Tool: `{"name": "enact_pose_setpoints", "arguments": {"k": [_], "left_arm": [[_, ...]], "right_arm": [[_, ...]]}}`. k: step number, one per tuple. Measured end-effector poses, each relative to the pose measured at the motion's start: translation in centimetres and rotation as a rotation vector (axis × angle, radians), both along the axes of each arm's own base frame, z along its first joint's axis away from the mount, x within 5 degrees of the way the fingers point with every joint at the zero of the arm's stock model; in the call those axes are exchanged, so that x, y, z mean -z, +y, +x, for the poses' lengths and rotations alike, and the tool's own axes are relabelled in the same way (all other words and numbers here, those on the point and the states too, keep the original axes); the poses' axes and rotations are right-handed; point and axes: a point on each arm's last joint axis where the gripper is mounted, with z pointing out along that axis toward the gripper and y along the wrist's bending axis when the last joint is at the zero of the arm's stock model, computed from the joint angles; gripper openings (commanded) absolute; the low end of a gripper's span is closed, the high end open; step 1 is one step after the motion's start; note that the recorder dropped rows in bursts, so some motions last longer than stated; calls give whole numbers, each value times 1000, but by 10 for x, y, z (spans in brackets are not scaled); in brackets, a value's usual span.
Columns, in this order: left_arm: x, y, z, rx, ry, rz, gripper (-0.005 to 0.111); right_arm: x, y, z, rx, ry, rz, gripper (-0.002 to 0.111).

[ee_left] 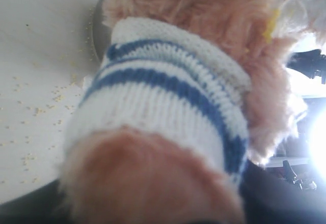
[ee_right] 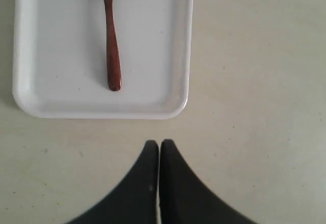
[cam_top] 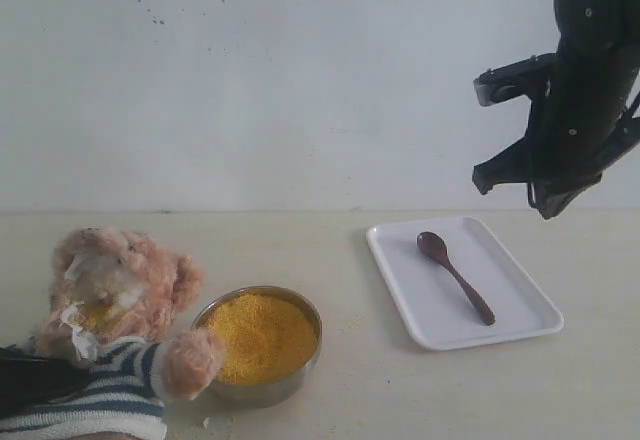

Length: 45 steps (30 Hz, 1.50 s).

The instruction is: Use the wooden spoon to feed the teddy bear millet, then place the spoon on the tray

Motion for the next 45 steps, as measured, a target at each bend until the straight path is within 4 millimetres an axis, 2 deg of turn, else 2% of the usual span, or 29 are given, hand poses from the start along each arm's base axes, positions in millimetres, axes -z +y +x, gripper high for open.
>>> {"name": "enact_pose_setpoints", "arguments": {"k": [5, 9, 18, 23, 31, 37, 42, 45], "left_arm": [[0, 0, 0, 2, -1, 6, 4], [1, 0, -1, 12, -1, 8, 4], [0, -1, -1, 18, -2, 5, 4], [0, -1, -1, 18, -2, 5, 4], [0, -1, -1, 18, -2, 5, 4], [0, -1, -1, 16, -2, 4, 4], [0, -1, -1, 16, -2, 4, 4], [0, -1, -1, 16, -2, 4, 4]], "right_arm": [[9, -4, -16, 74, 13, 26, 0], [16, -13, -36, 99, -108, 34, 0], [-19, -38, -108, 116, -569, 136, 0], [-26, -49, -150, 251, -653, 288, 0], [-16, -68, -210, 245, -768, 292, 0], [-7, -81, -263, 258, -936, 416, 0], [8, -89, -293, 275, -1013, 469, 0], [4, -94, -305, 293, -1063, 485, 0]]}}
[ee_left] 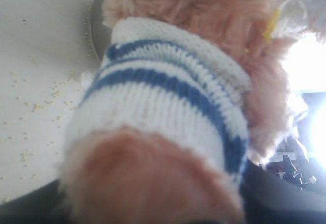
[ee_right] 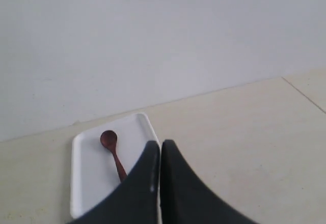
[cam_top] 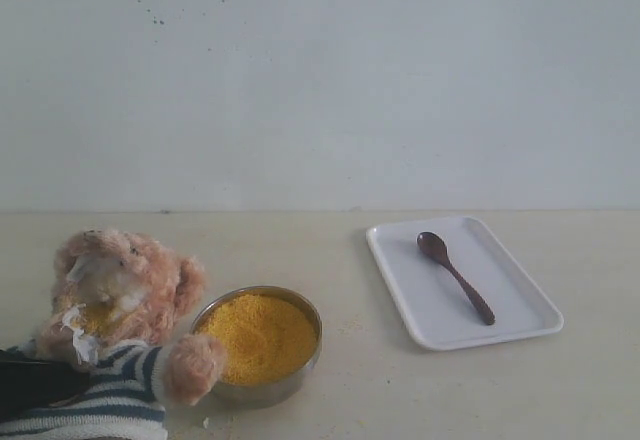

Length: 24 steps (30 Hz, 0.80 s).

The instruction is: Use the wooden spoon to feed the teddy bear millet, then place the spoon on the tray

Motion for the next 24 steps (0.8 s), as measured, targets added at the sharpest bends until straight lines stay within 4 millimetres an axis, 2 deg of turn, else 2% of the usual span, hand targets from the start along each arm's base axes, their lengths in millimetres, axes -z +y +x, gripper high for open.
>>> {"name": "enact_pose_setpoints", "arguments": {"k": [7, 10, 16, 24], "left_arm": [[0, 0, 0, 0, 0, 0, 4], [0, 0, 0, 0, 0, 0, 4], [0, 0, 0, -1, 0, -1, 4], [-1, 1, 2, -23, -3, -9, 4]], "right_arm": [[-7, -13, -31, 47, -132, 50, 0], [-5, -20, -39, 103, -125, 57, 0], [4, -29, -44, 207, -47, 64, 0], [5, -30, -44, 216, -34, 70, 0]]}}
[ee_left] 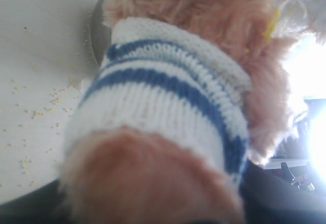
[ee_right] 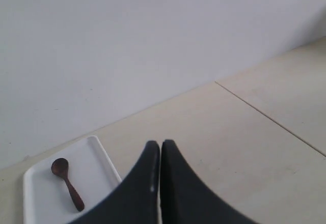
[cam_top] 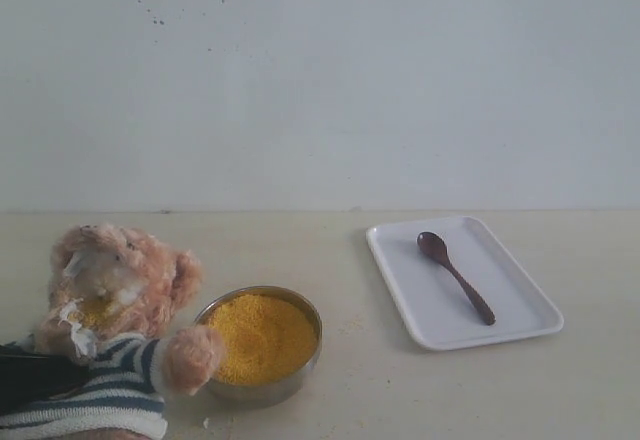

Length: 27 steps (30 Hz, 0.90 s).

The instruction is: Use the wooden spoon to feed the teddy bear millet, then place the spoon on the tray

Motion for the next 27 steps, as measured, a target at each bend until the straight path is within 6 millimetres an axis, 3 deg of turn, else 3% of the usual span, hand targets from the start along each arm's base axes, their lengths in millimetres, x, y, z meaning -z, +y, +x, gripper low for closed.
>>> {"name": "enact_pose_setpoints", "arguments": {"k": [8, 11, 17, 23, 27], "left_arm": [[0, 0, 0, -2, 0, -1, 4], [0, 0, 0, -1, -1, -2, 4], [0, 0, 0, -1, -1, -2, 4], [0, 0, 0, -1, -1, -2, 4], [0, 0, 0, -1, -1, -2, 4]], "right_arm": [[25, 3, 7, -19, 72, -14, 0], [50, 9, 11, -54, 163, 81, 0], [116, 31, 9, -166, 340, 444, 0], [95, 47, 14, -358, 46, 718, 0], [86, 40, 16, -237, -117, 828, 0]]}}
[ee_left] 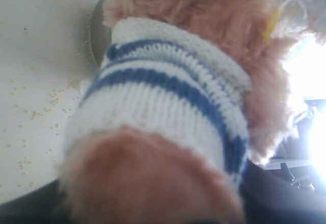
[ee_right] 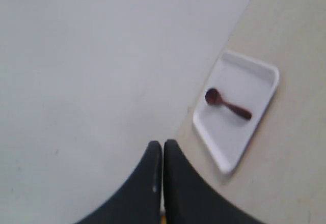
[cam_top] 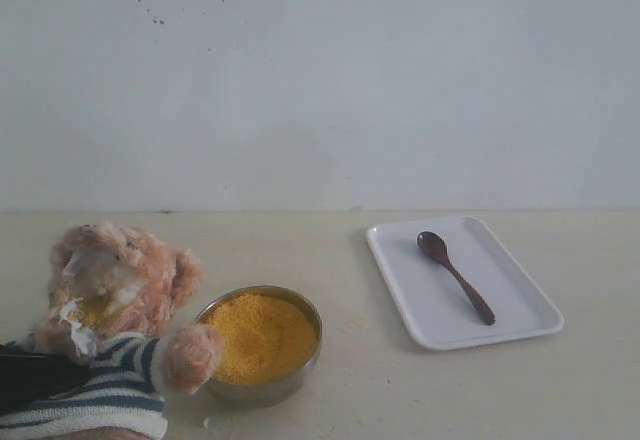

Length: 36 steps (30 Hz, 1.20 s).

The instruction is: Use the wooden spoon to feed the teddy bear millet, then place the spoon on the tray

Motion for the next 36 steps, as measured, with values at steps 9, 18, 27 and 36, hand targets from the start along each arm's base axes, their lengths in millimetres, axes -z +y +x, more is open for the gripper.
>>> {"name": "enact_pose_setpoints", "arguments": {"k": [9, 18, 27, 36], "left_arm": [[0, 0, 0, 0, 0, 0, 4], [0, 0, 1, -13, -2, -5, 4], [1, 20, 26, -120, -49, 207, 4], [3, 36, 49, -152, -64, 345, 4]], "right_arm": [[0, -9, 0, 156, -11, 19, 0], [8, -9, 0, 133, 77, -245, 0], [-3, -11, 0, 134, -36, -935, 0], [8, -13, -1, 96, 87, -949, 0]]}}
